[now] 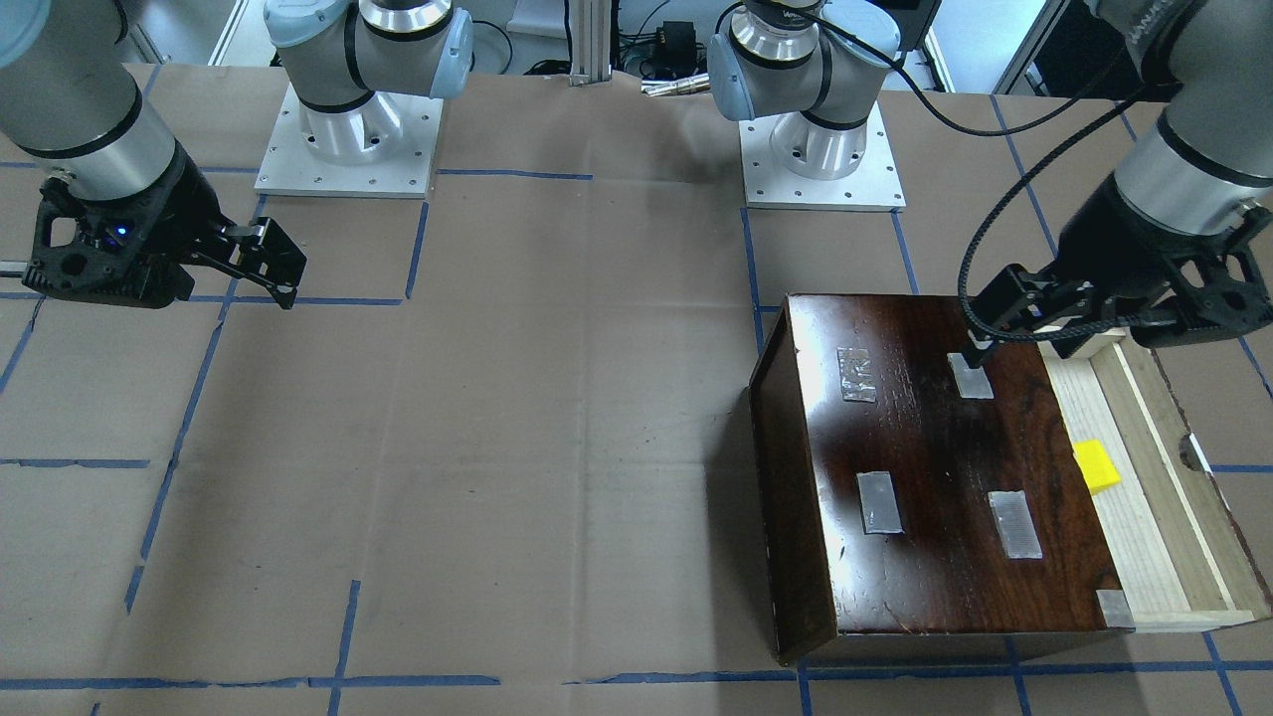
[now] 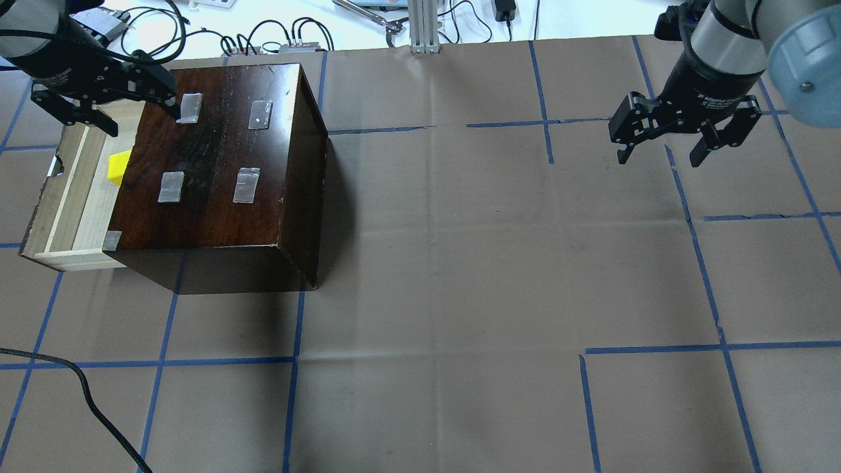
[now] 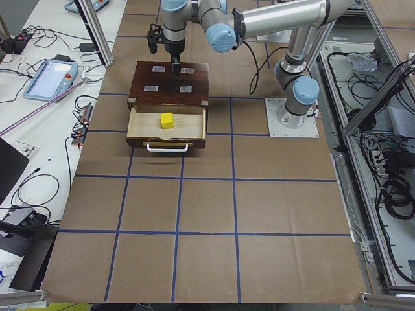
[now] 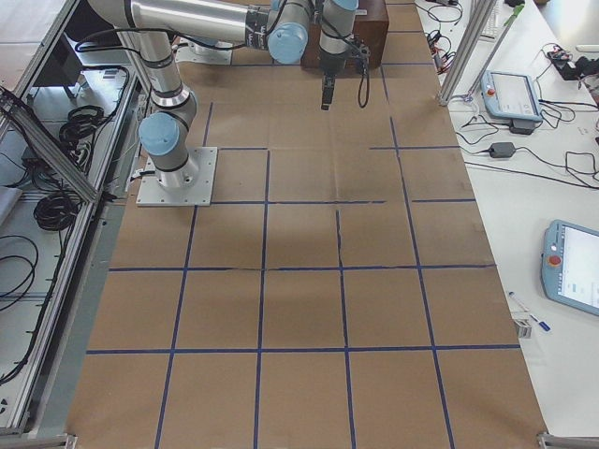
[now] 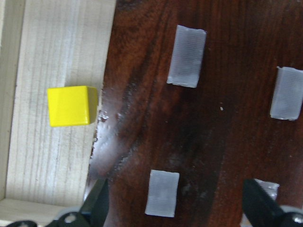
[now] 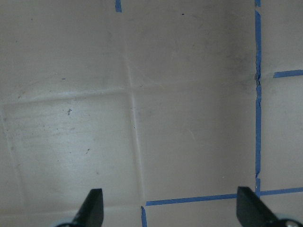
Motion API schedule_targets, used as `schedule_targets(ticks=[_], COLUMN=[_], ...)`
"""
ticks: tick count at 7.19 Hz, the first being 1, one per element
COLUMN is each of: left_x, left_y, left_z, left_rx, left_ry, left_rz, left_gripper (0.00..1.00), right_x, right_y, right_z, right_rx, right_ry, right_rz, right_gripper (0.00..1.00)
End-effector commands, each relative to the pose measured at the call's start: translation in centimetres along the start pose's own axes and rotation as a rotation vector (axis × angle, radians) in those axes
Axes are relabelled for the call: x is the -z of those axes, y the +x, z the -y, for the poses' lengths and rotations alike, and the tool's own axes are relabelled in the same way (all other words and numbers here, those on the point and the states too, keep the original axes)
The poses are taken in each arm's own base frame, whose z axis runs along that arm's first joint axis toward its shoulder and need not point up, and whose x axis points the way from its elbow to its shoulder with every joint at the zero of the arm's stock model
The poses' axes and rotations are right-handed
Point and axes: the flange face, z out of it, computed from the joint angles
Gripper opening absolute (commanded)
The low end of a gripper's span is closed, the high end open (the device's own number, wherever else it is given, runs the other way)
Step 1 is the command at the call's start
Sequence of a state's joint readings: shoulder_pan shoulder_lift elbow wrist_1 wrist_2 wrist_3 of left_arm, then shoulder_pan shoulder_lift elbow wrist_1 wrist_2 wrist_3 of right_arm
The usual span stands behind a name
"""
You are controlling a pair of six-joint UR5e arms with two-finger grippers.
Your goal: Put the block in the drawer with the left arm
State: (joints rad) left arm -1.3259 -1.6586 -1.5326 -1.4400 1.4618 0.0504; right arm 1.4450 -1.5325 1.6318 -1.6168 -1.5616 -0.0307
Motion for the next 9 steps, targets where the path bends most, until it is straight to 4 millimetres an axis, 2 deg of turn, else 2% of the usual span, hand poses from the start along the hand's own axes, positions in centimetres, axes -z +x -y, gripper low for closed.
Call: schedule_targets(ticks=[1, 4, 5, 7, 9], left_x=[0.1, 0.2, -0.4, -1.7, -1.9], left_y=[4.5, 9.5, 10.4, 10.5, 10.4], left_z=[-2.5, -5.5, -6.1, -6.8, -7.1], left_rx=[0.01, -0.054, -0.074, -0.079, -0.082], left_ry=[-0.048, -0.098, -0.104, -0.121, -0.12], left_rz=[-0.005, 0.001, 0.067, 0.086, 0.092], left_gripper=[0.98, 0.98, 0.98, 0.98, 0.98], right_x=[0.1, 0.1, 0.0, 0.0, 0.0], right_y=[0.0, 0.0, 0.0, 0.0, 0.0], right_z=[0.0, 0.0, 0.0, 0.0, 0.0], right_rx=[0.0, 0.0, 0.0, 0.0, 0.0], right_ry=[0.001, 0.001, 0.0, 0.0, 0.0], right_rz=[0.0, 0.0, 0.0, 0.0, 0.0], right_gripper=[1.0, 1.0, 1.0, 1.0, 1.0])
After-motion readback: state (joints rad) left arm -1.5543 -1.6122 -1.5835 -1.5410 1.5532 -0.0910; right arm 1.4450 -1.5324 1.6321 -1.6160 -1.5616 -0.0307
